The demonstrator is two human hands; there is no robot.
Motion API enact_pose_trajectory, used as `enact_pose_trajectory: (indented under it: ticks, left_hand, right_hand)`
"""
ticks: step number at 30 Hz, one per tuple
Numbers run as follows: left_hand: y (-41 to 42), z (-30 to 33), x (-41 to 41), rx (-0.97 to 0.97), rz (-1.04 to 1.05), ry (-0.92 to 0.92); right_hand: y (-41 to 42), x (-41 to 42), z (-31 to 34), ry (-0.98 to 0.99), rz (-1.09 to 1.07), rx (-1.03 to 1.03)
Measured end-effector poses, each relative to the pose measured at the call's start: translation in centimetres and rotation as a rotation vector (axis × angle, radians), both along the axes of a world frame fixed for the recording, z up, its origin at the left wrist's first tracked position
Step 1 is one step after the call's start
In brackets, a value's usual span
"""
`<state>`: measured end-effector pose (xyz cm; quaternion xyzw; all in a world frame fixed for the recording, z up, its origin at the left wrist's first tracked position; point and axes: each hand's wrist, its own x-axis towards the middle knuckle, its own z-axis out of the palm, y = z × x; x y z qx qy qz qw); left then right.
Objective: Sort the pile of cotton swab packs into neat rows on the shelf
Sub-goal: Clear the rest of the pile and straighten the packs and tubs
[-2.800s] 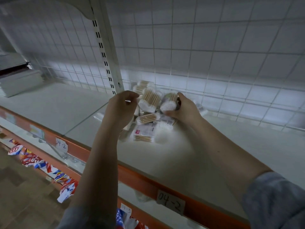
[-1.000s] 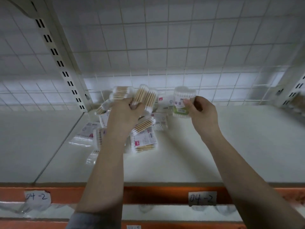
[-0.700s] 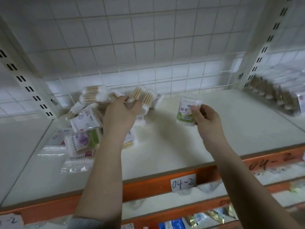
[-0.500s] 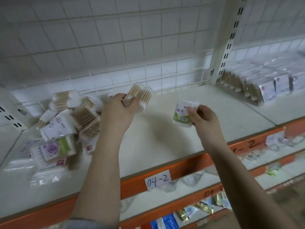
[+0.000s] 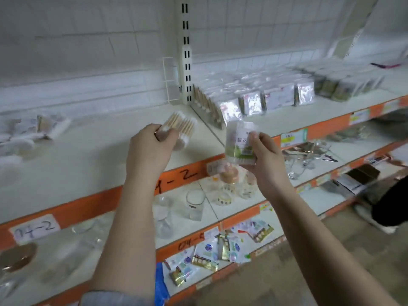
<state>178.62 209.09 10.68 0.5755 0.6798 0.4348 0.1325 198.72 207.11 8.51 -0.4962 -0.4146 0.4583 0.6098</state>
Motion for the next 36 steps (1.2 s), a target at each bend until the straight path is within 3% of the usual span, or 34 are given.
enact_pose_trajectory:
  ticks: [5, 16, 24, 36]
  left_hand:
    - [-0.7, -0.3, 9.2, -0.042, -0.049, -0.05]
    - [4.5, 1.1, 22.8, -0.061, -0.136, -0.034]
    - [13.5, 1.5, 32.2, -0.016, -0.159, -0.015]
    - [23.4, 2.8, 41.7, 0.033, -0.175, -0.133]
  right_hand:
    - [-0.9, 9.1, -0.4, -0.095, -0.096, -0.038]
    - [3.1, 22.1, -1.0, -0.108, -0.319, 0.045]
    - [11.6, 31.0, -0.4, -0.175, -0.345, 0.067]
    - [22.5, 42.2, 0.0, -0.196, -0.333, 0.085]
